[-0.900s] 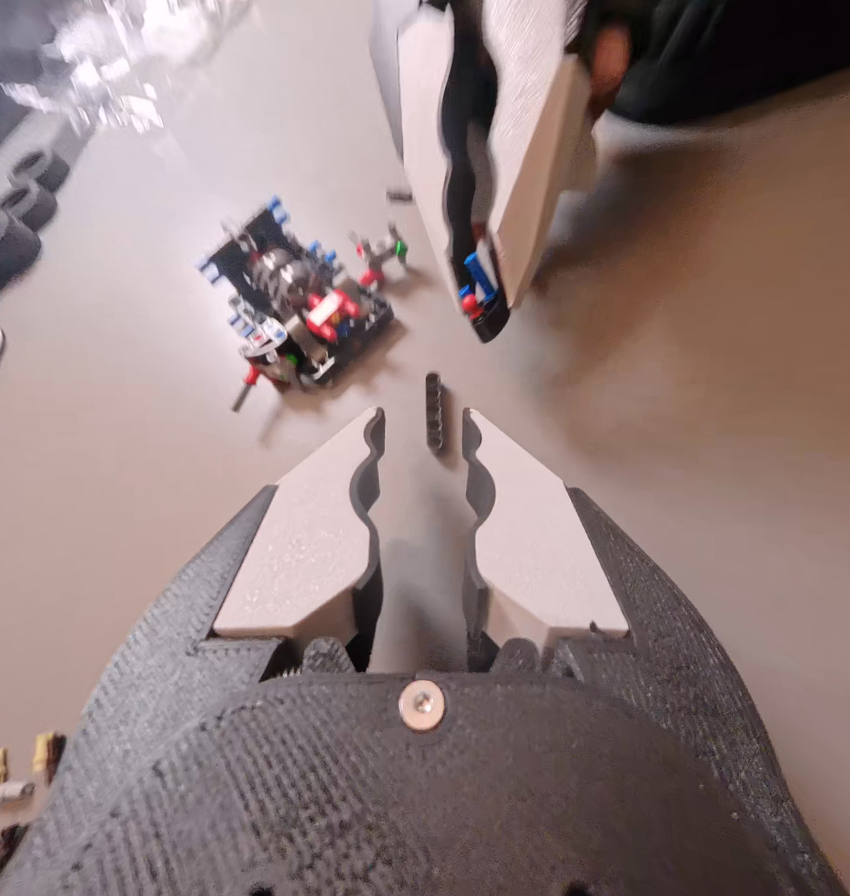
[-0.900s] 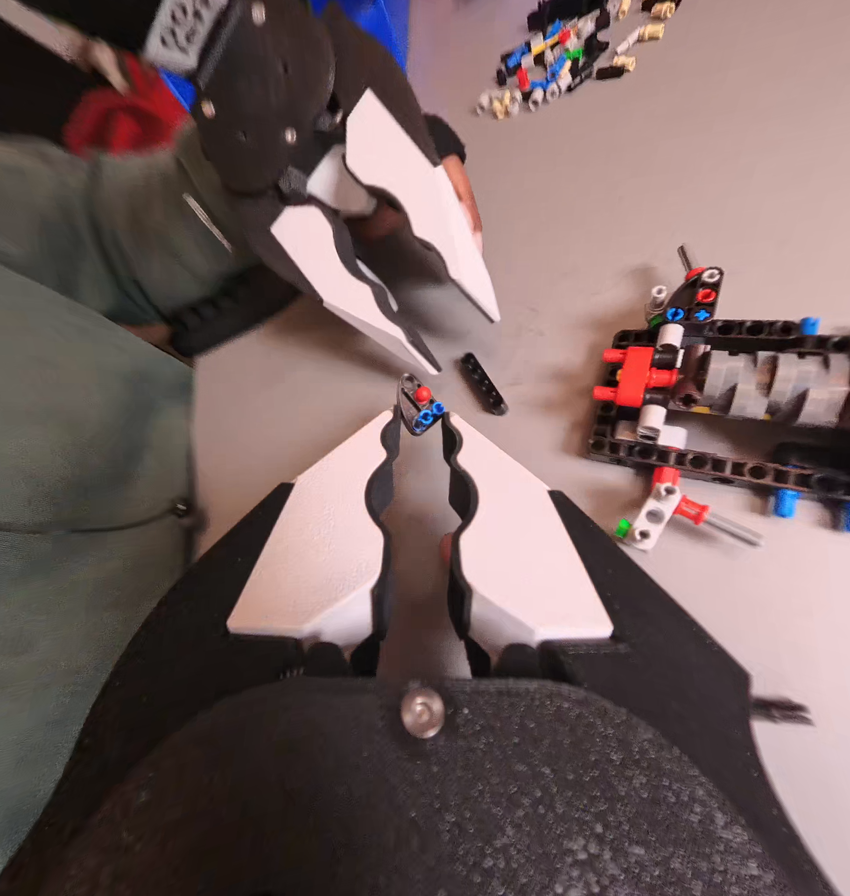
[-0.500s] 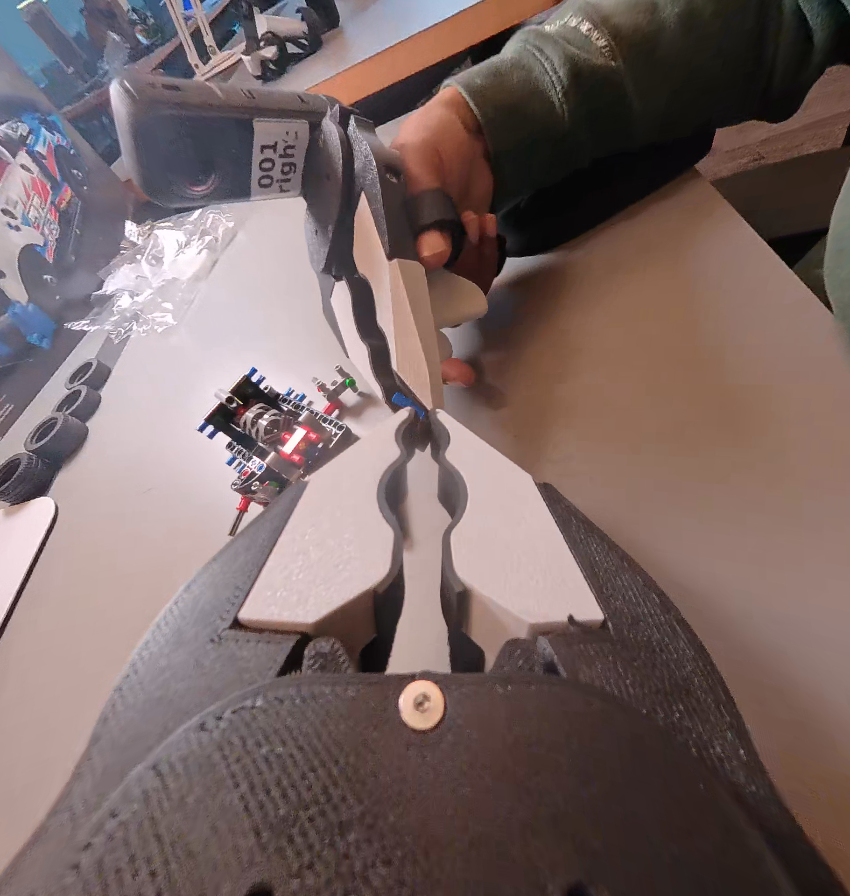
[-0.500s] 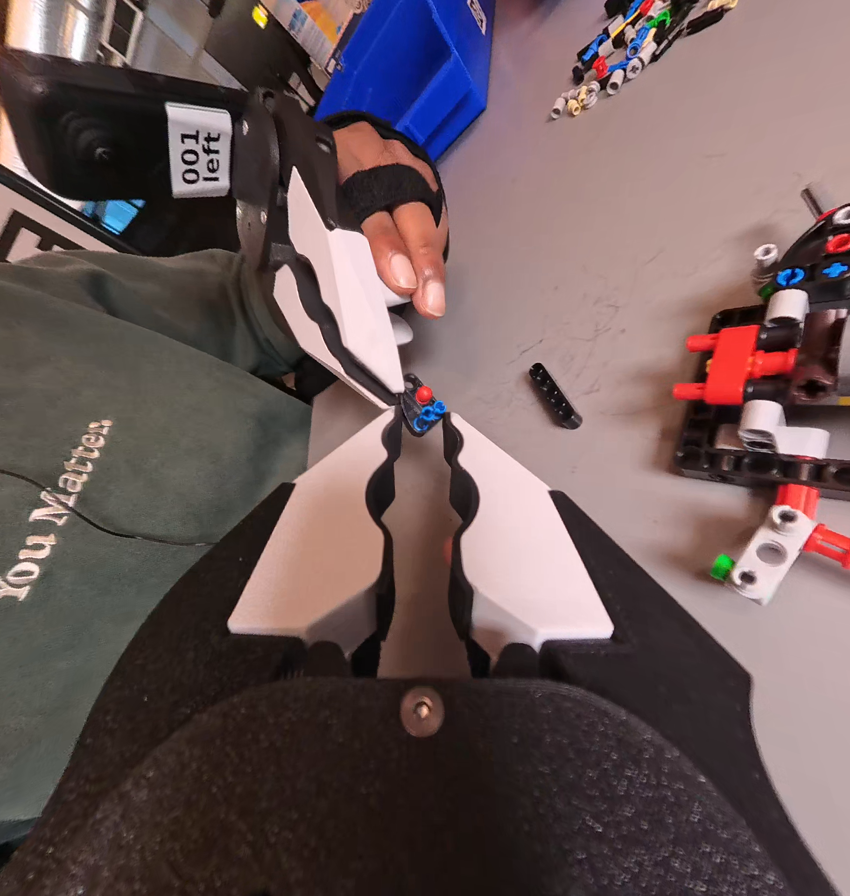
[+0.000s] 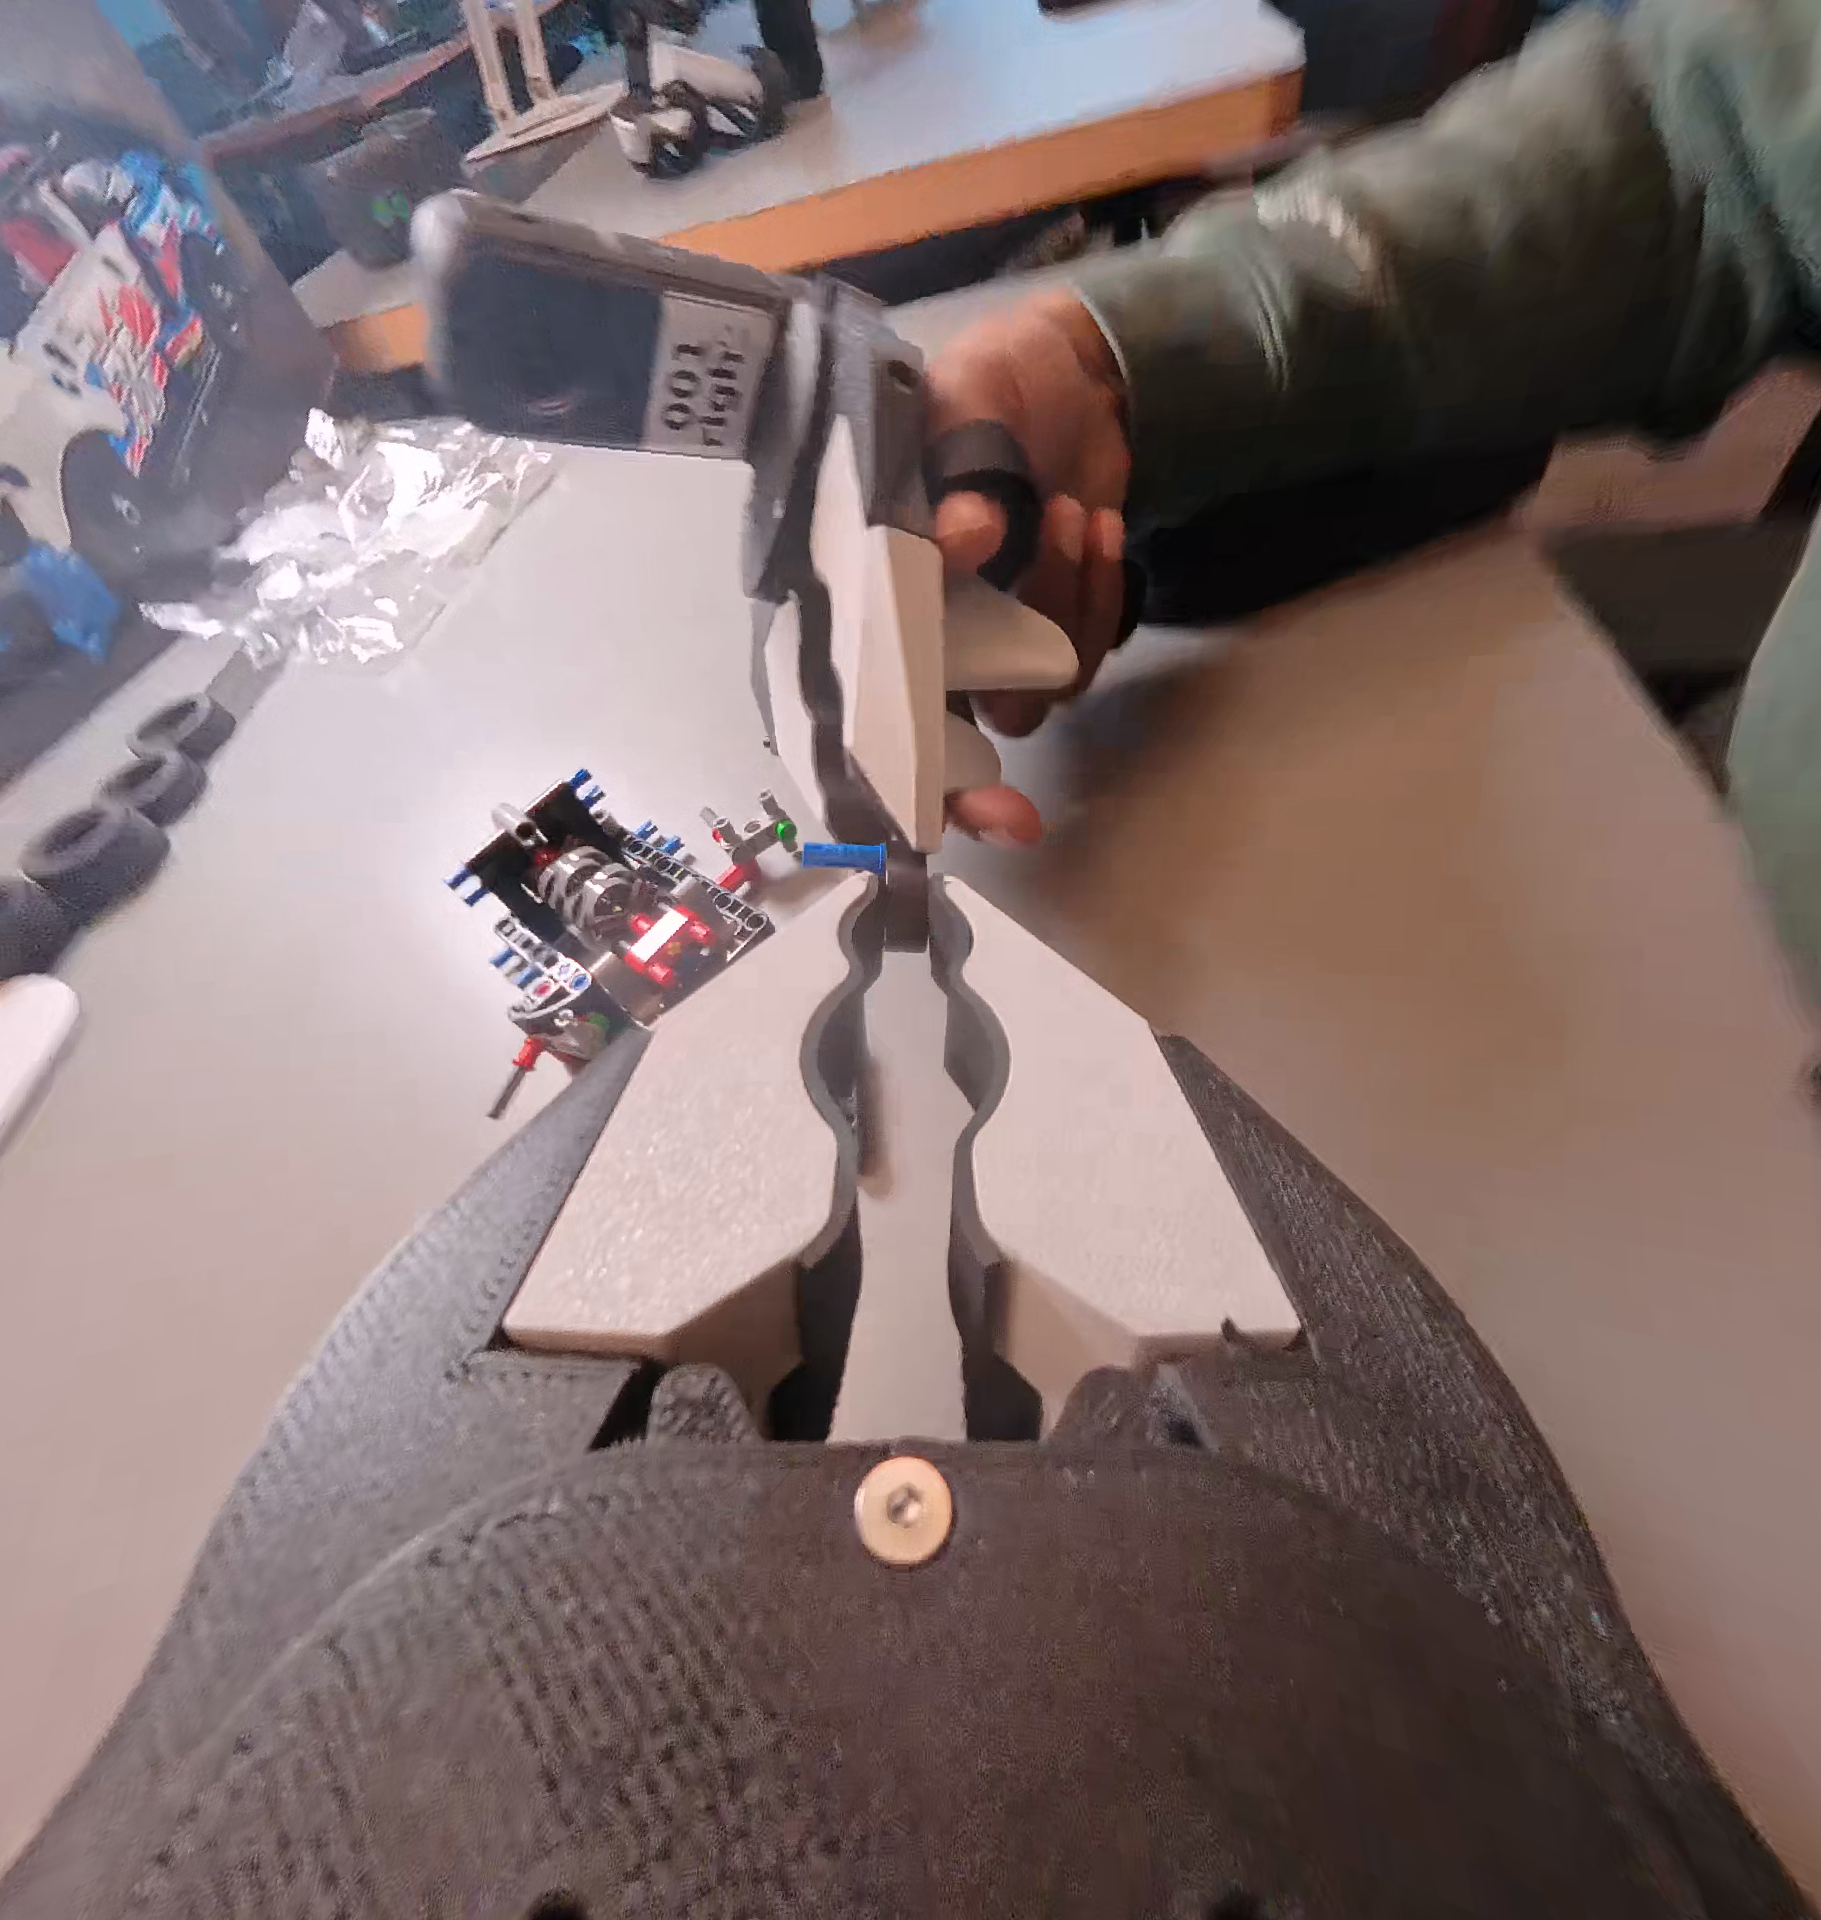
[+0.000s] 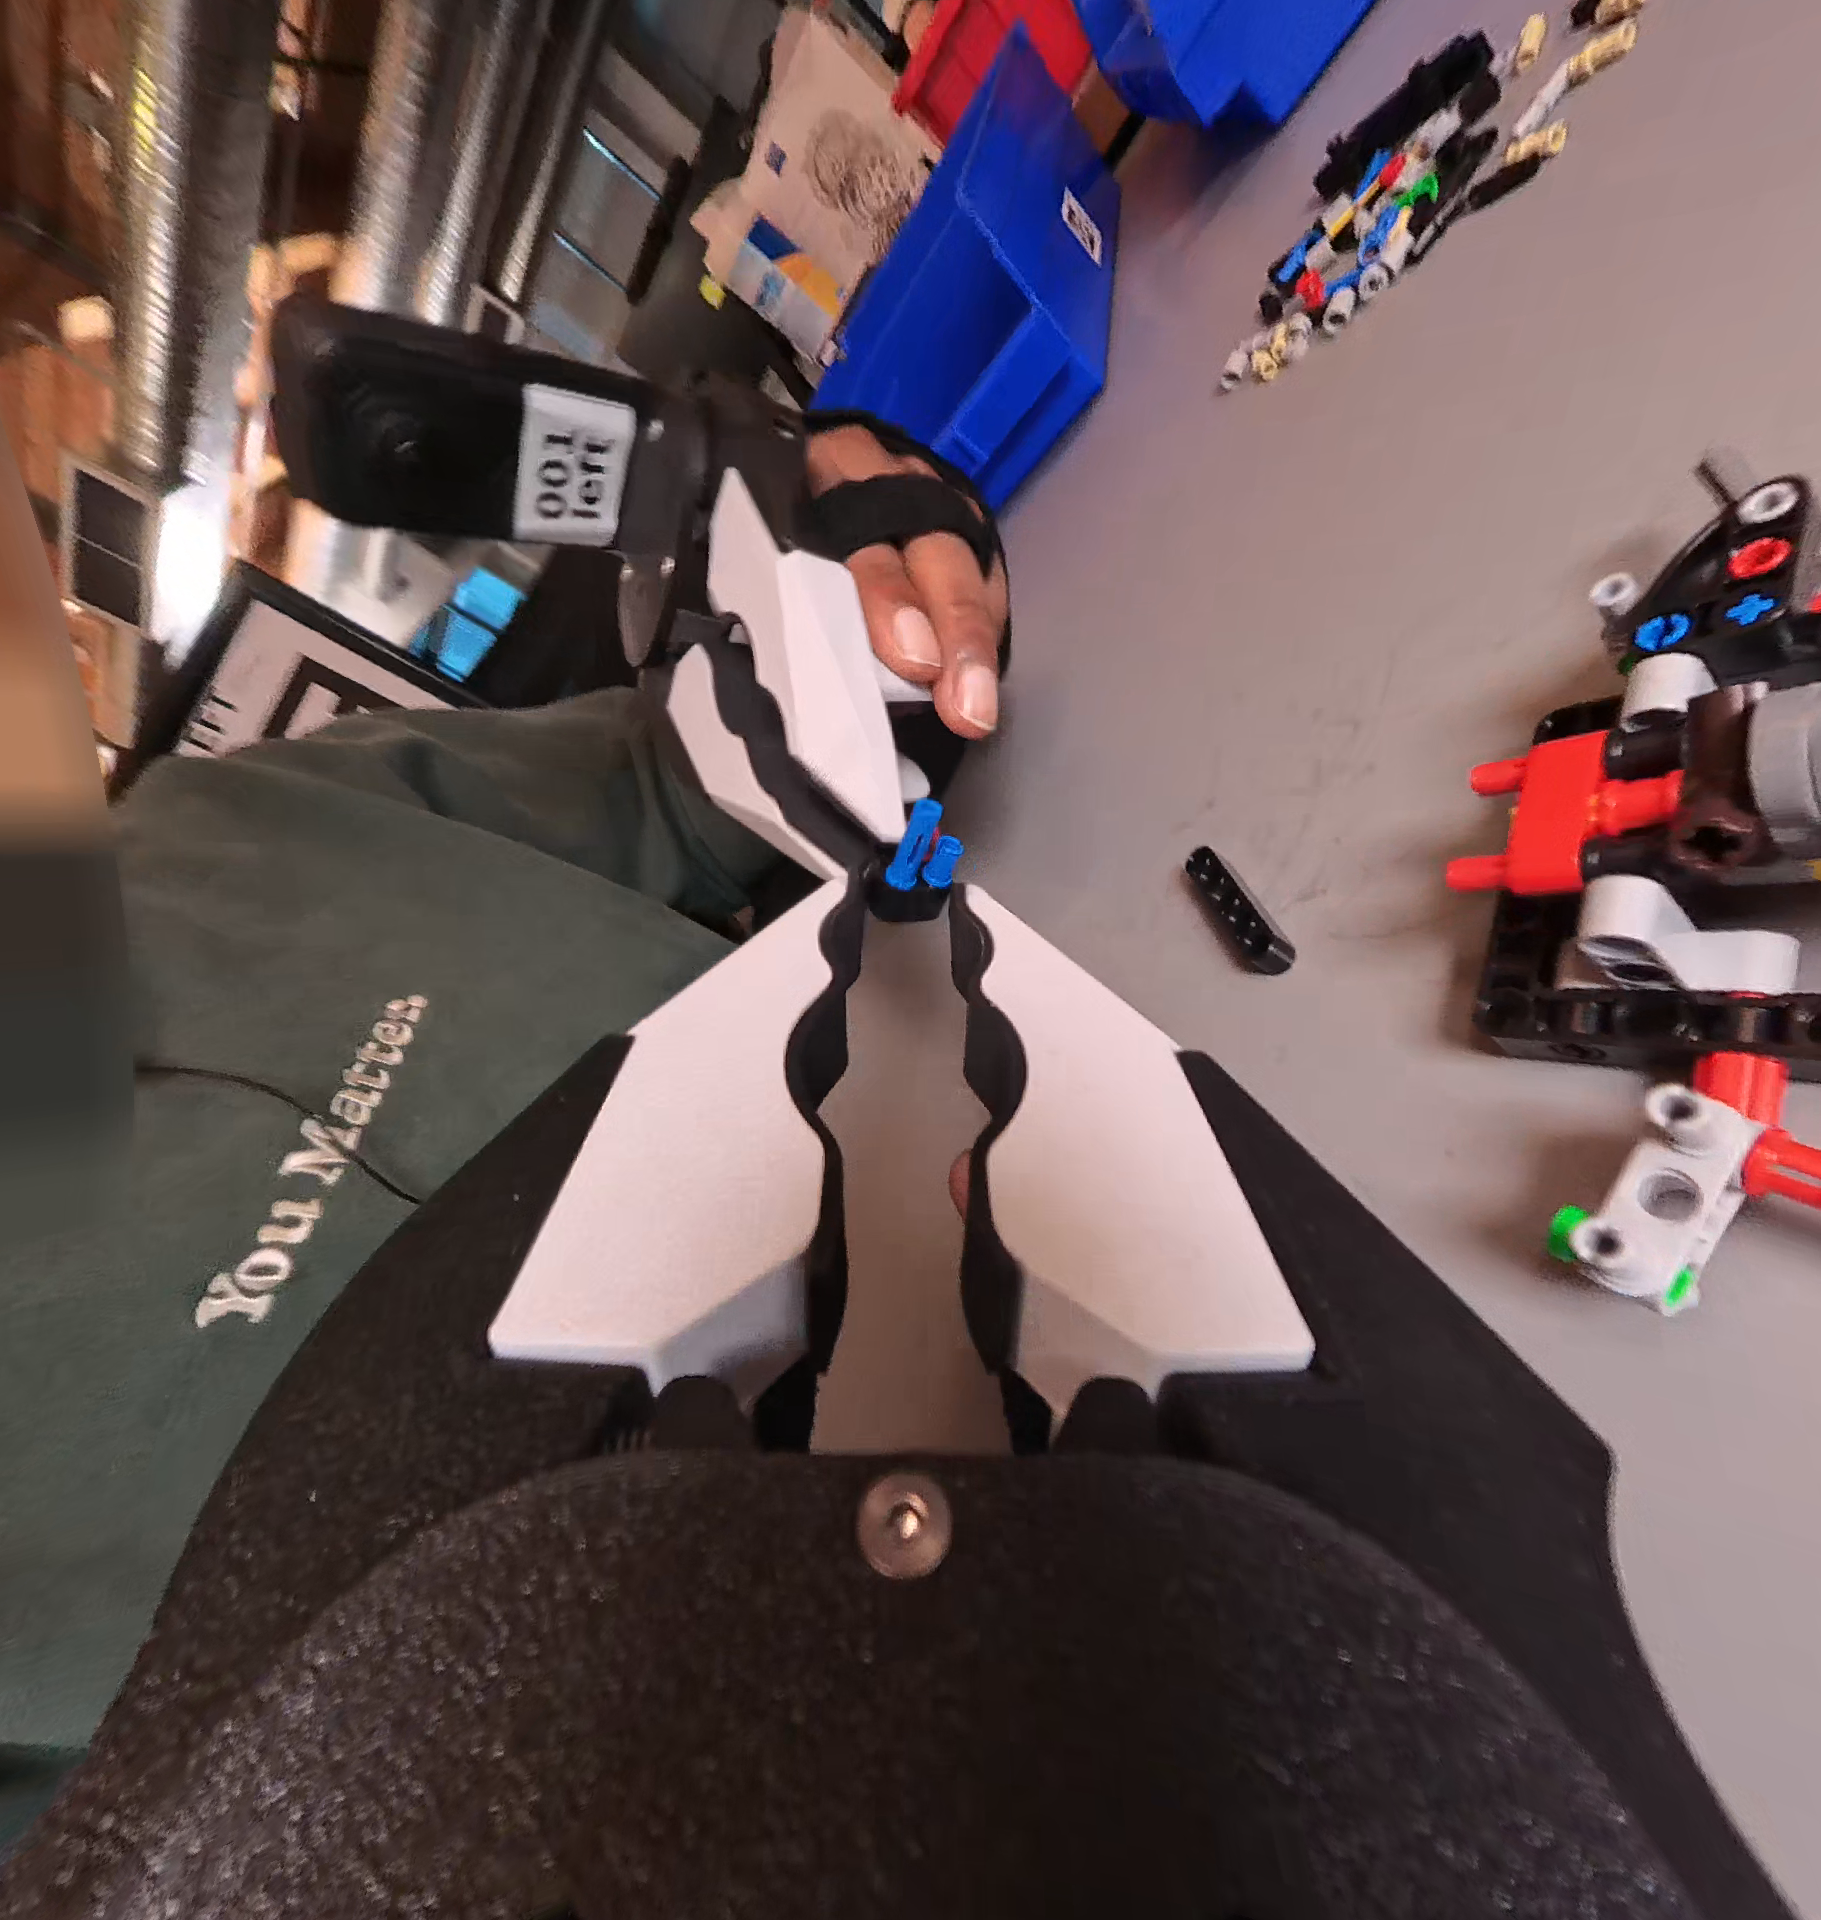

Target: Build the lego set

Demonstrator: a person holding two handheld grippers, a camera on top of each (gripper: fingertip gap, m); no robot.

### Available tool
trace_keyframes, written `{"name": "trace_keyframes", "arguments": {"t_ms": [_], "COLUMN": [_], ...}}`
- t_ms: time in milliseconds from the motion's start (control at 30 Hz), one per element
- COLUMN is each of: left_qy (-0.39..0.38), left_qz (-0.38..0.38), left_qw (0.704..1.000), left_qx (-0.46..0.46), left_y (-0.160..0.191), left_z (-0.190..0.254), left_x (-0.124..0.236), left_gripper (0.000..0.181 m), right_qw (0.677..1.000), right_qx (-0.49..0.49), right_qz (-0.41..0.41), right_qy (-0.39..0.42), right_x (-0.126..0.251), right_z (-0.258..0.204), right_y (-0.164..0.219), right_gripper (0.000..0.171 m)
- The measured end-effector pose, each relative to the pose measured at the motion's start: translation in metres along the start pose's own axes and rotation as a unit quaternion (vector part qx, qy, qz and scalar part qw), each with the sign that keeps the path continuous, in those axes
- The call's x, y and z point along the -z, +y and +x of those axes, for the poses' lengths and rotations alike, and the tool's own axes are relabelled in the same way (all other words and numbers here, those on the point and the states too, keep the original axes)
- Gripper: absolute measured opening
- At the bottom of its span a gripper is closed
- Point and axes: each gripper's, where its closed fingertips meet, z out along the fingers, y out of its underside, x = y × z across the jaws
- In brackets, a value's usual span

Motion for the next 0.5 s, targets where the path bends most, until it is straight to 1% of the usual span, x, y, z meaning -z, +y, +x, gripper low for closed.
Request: {"name": "trace_keyframes", "arguments": {"t_ms": [33,100,133,200,267,300,367,433,500], "left_qy": [0.007,0.032,0.053,0.1,0.126,0.132,0.143,0.144,0.136], "left_qz": [0.015,0.052,0.08,0.137,0.187,0.204,0.229,0.242,0.249], "left_qw": [0.999,0.985,0.97,0.923,0.87,0.848,0.814,0.793,0.779], "left_qx": [0.05,0.163,0.223,0.345,0.439,0.47,0.513,0.54,0.559], "left_y": [-0.004,-0.009,-0.013,-0.021,-0.024,-0.024,-0.024,-0.023,-0.021], "left_z": [-0.005,-0.016,-0.02,-0.03,-0.043,-0.048,-0.054,-0.057,-0.059], "left_x": [0.002,0.008,0.012,0.019,0.026,0.028,0.031,0.029,0.025], "left_gripper": [0.006,0.005,0.005,0.005,0.004,0.004,0.004,0.004,0.005], "right_qw": [1.0,0.999,0.998,0.992,0.973,0.962,0.94,0.917,0.894], "right_qx": [-0.003,0.017,0.038,0.105,0.193,0.229,0.286,0.324,0.347], "right_qz": [0.015,0.042,0.049,0.062,0.074,0.075,0.082,0.091,0.106], "right_qy": [-0.009,-0.005,0.001,0.038,0.104,0.129,0.168,0.214,0.264], "right_x": [0.002,0.005,0.007,0.011,0.014,0.015,0.012,0.011,0.01], "right_z": [-0.002,-0.004,-0.005,-0.004,0.001,0.001,-0.002,-0.002,-0.001], "right_y": [-0.005,-0.015,-0.018,-0.025,-0.032,-0.034,-0.039,-0.045,-0.053], "right_gripper": [0.014,0.022,0.025,0.026,0.025,0.025,0.024,0.024,0.024]}}
